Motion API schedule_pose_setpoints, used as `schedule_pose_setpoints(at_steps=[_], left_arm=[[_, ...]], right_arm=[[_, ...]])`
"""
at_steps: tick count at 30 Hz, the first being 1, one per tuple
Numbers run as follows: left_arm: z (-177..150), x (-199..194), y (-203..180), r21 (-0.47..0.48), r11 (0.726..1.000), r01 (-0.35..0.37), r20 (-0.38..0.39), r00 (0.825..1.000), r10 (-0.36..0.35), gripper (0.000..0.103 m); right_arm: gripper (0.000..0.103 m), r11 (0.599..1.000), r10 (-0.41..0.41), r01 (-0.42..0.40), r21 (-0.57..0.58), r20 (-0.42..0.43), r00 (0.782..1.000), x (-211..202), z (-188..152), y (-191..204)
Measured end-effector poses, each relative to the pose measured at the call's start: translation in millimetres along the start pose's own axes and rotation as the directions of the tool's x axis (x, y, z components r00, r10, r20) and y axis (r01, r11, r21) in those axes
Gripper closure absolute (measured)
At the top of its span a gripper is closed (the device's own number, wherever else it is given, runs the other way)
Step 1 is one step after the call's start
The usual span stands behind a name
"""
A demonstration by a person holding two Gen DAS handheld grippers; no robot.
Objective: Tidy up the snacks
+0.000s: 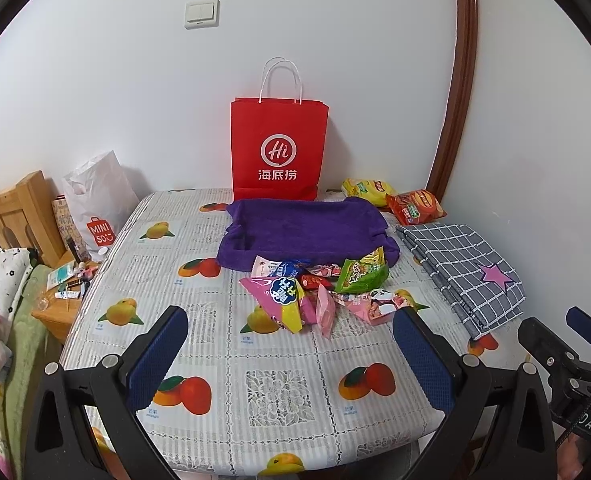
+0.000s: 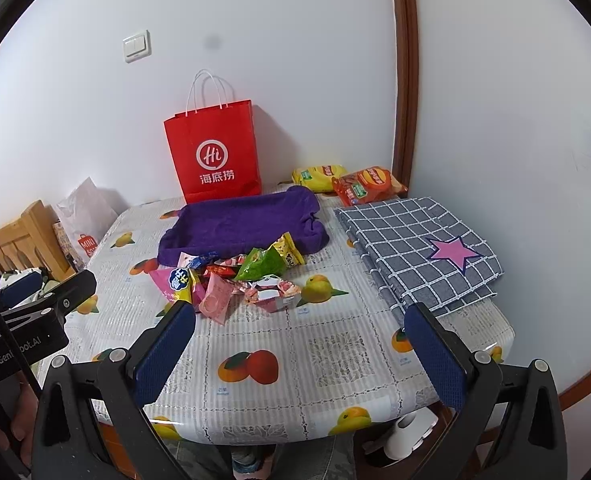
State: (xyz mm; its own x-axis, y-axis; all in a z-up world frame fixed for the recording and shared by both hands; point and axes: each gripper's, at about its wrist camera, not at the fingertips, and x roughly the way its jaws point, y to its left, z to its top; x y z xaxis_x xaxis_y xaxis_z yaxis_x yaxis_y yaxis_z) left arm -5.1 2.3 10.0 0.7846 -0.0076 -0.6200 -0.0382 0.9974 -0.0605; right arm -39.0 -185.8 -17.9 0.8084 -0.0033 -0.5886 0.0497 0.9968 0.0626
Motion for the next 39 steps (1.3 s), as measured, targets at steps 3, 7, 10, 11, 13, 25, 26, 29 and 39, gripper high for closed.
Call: schedule_pose_setpoints(at_steps=[3, 7, 10, 11, 13, 25, 26, 29, 39], left_arm=[[-0.5, 0.2, -0.4, 0.000, 1.000, 0.001, 0.000, 1.000, -0.001, 0.000], [-0.8, 0.2, -0.5, 0.000, 1.000, 0.001, 0.000, 1.000, -0.001, 0.000], [-1.2, 0.1, -0.5, 0.001, 1.000, 0.002, 0.001, 1.000, -0.002, 0.000], [-1.4, 0.0, -0.4, 0.001, 1.000, 0.002, 0.001, 1.000, -0.002, 0.000], [-1.7, -0.1, -0.3, 0.000, 1.000, 0.002, 0.001, 1.000, -0.002, 0.000], [-3.4, -0.5, -0.6, -0.001, 1.000, 0.002, 0.002, 1.000, -0.002, 0.000], [-3.3, -0.4, -0.5, -0.001, 1.000, 0.003, 0.002, 1.000, -0.003, 0.000], [-3.3, -0.4, -0.5, -0.001, 1.000, 0.003, 0.002, 1.000, -0.003, 0.000], [-3.5, -0.5, -0.5, -0.002, 1.000, 0.002, 0.002, 1.000, -0.002, 0.000]], right_arm=[[0.000, 1.000, 0.003, -0.003, 0.000, 0.000, 1.000, 0.4, 0.1, -0.8], [0.000, 1.000, 0.004, -0.004, -0.002, 0.000, 1.000, 2.3, -0.7, -0.5], [0.000, 1.000, 0.005, -0.005, -0.002, 0.000, 1.000, 2.2, -1.0, -0.4], [0.000, 1.000, 0.006, -0.006, -0.003, -0.001, 1.000, 2.8, -1.2, -0.3], [0.000, 1.000, 0.005, -0.005, -0.003, -0.001, 1.000, 3.1, -1.3, -0.4], [0.000, 1.000, 0.007, -0.007, -0.006, 0.001, 1.000, 3.2, -4.4, 1.0], [0.000, 1.000, 0.008, -0.008, -0.006, 0.001, 1.000, 3.1, -5.0, 1.3], [0.000, 1.000, 0.007, -0.007, -0.007, 0.002, 1.000, 2.6, -5.1, 2.2], [0.000, 1.000, 0.008, -0.008, -0.008, 0.002, 1.000, 2.5, -4.9, 2.6]])
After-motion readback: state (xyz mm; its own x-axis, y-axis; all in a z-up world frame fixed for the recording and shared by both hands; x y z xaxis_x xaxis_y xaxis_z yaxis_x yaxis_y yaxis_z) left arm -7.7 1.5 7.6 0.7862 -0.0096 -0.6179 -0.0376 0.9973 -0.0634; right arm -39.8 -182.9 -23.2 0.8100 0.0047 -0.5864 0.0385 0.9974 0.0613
